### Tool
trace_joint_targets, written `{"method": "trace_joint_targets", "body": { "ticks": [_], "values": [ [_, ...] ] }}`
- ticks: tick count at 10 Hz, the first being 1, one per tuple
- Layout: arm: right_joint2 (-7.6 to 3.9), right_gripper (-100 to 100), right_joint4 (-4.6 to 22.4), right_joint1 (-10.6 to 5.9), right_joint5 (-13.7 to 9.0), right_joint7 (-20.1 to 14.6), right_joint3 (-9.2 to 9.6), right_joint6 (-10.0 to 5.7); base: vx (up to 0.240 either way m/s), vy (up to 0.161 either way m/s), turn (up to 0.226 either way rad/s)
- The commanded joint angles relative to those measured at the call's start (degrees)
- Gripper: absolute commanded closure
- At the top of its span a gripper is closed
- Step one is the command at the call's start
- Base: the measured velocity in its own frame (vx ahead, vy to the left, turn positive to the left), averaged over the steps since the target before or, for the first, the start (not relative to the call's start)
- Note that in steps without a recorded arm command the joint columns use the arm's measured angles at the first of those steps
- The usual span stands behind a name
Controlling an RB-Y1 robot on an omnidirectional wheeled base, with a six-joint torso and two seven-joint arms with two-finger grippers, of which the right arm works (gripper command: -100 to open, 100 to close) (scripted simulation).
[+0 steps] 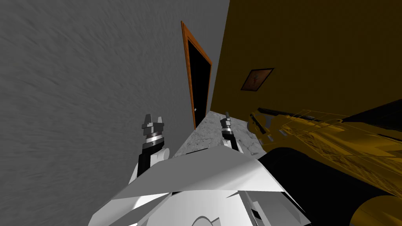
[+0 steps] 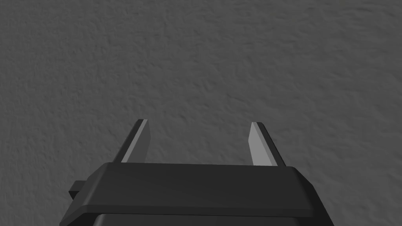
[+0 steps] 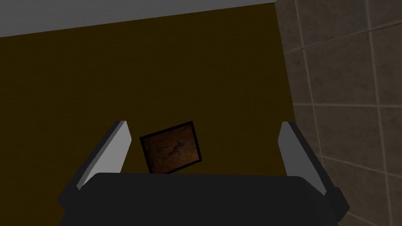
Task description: Pull the door open
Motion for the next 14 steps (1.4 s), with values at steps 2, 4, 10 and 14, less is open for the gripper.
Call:
{"method": "trace_joint_targets", "body": {
  "ticks": [2,4,10,14],
  "values": [
    [-0.58,-100,2.5,-1.12,0.8,1.7,-0.27,-0.81,0.045,-0.022,0.075],
    [-1.2,-100,5.5,-2.44,1.9,3.8,-0.59,-1.78,0.072,-0.046,0.082],
    [-2.76,-100,14.8,-6.55,5.0,10.1,-1.58,-4.75,0.074,-0.051,0.096],
    [-3.83,-100,22.3,-10.02,7.6,15.5,-2.42,-7.27,0.078,-0.067,0.119]
  ]
}}
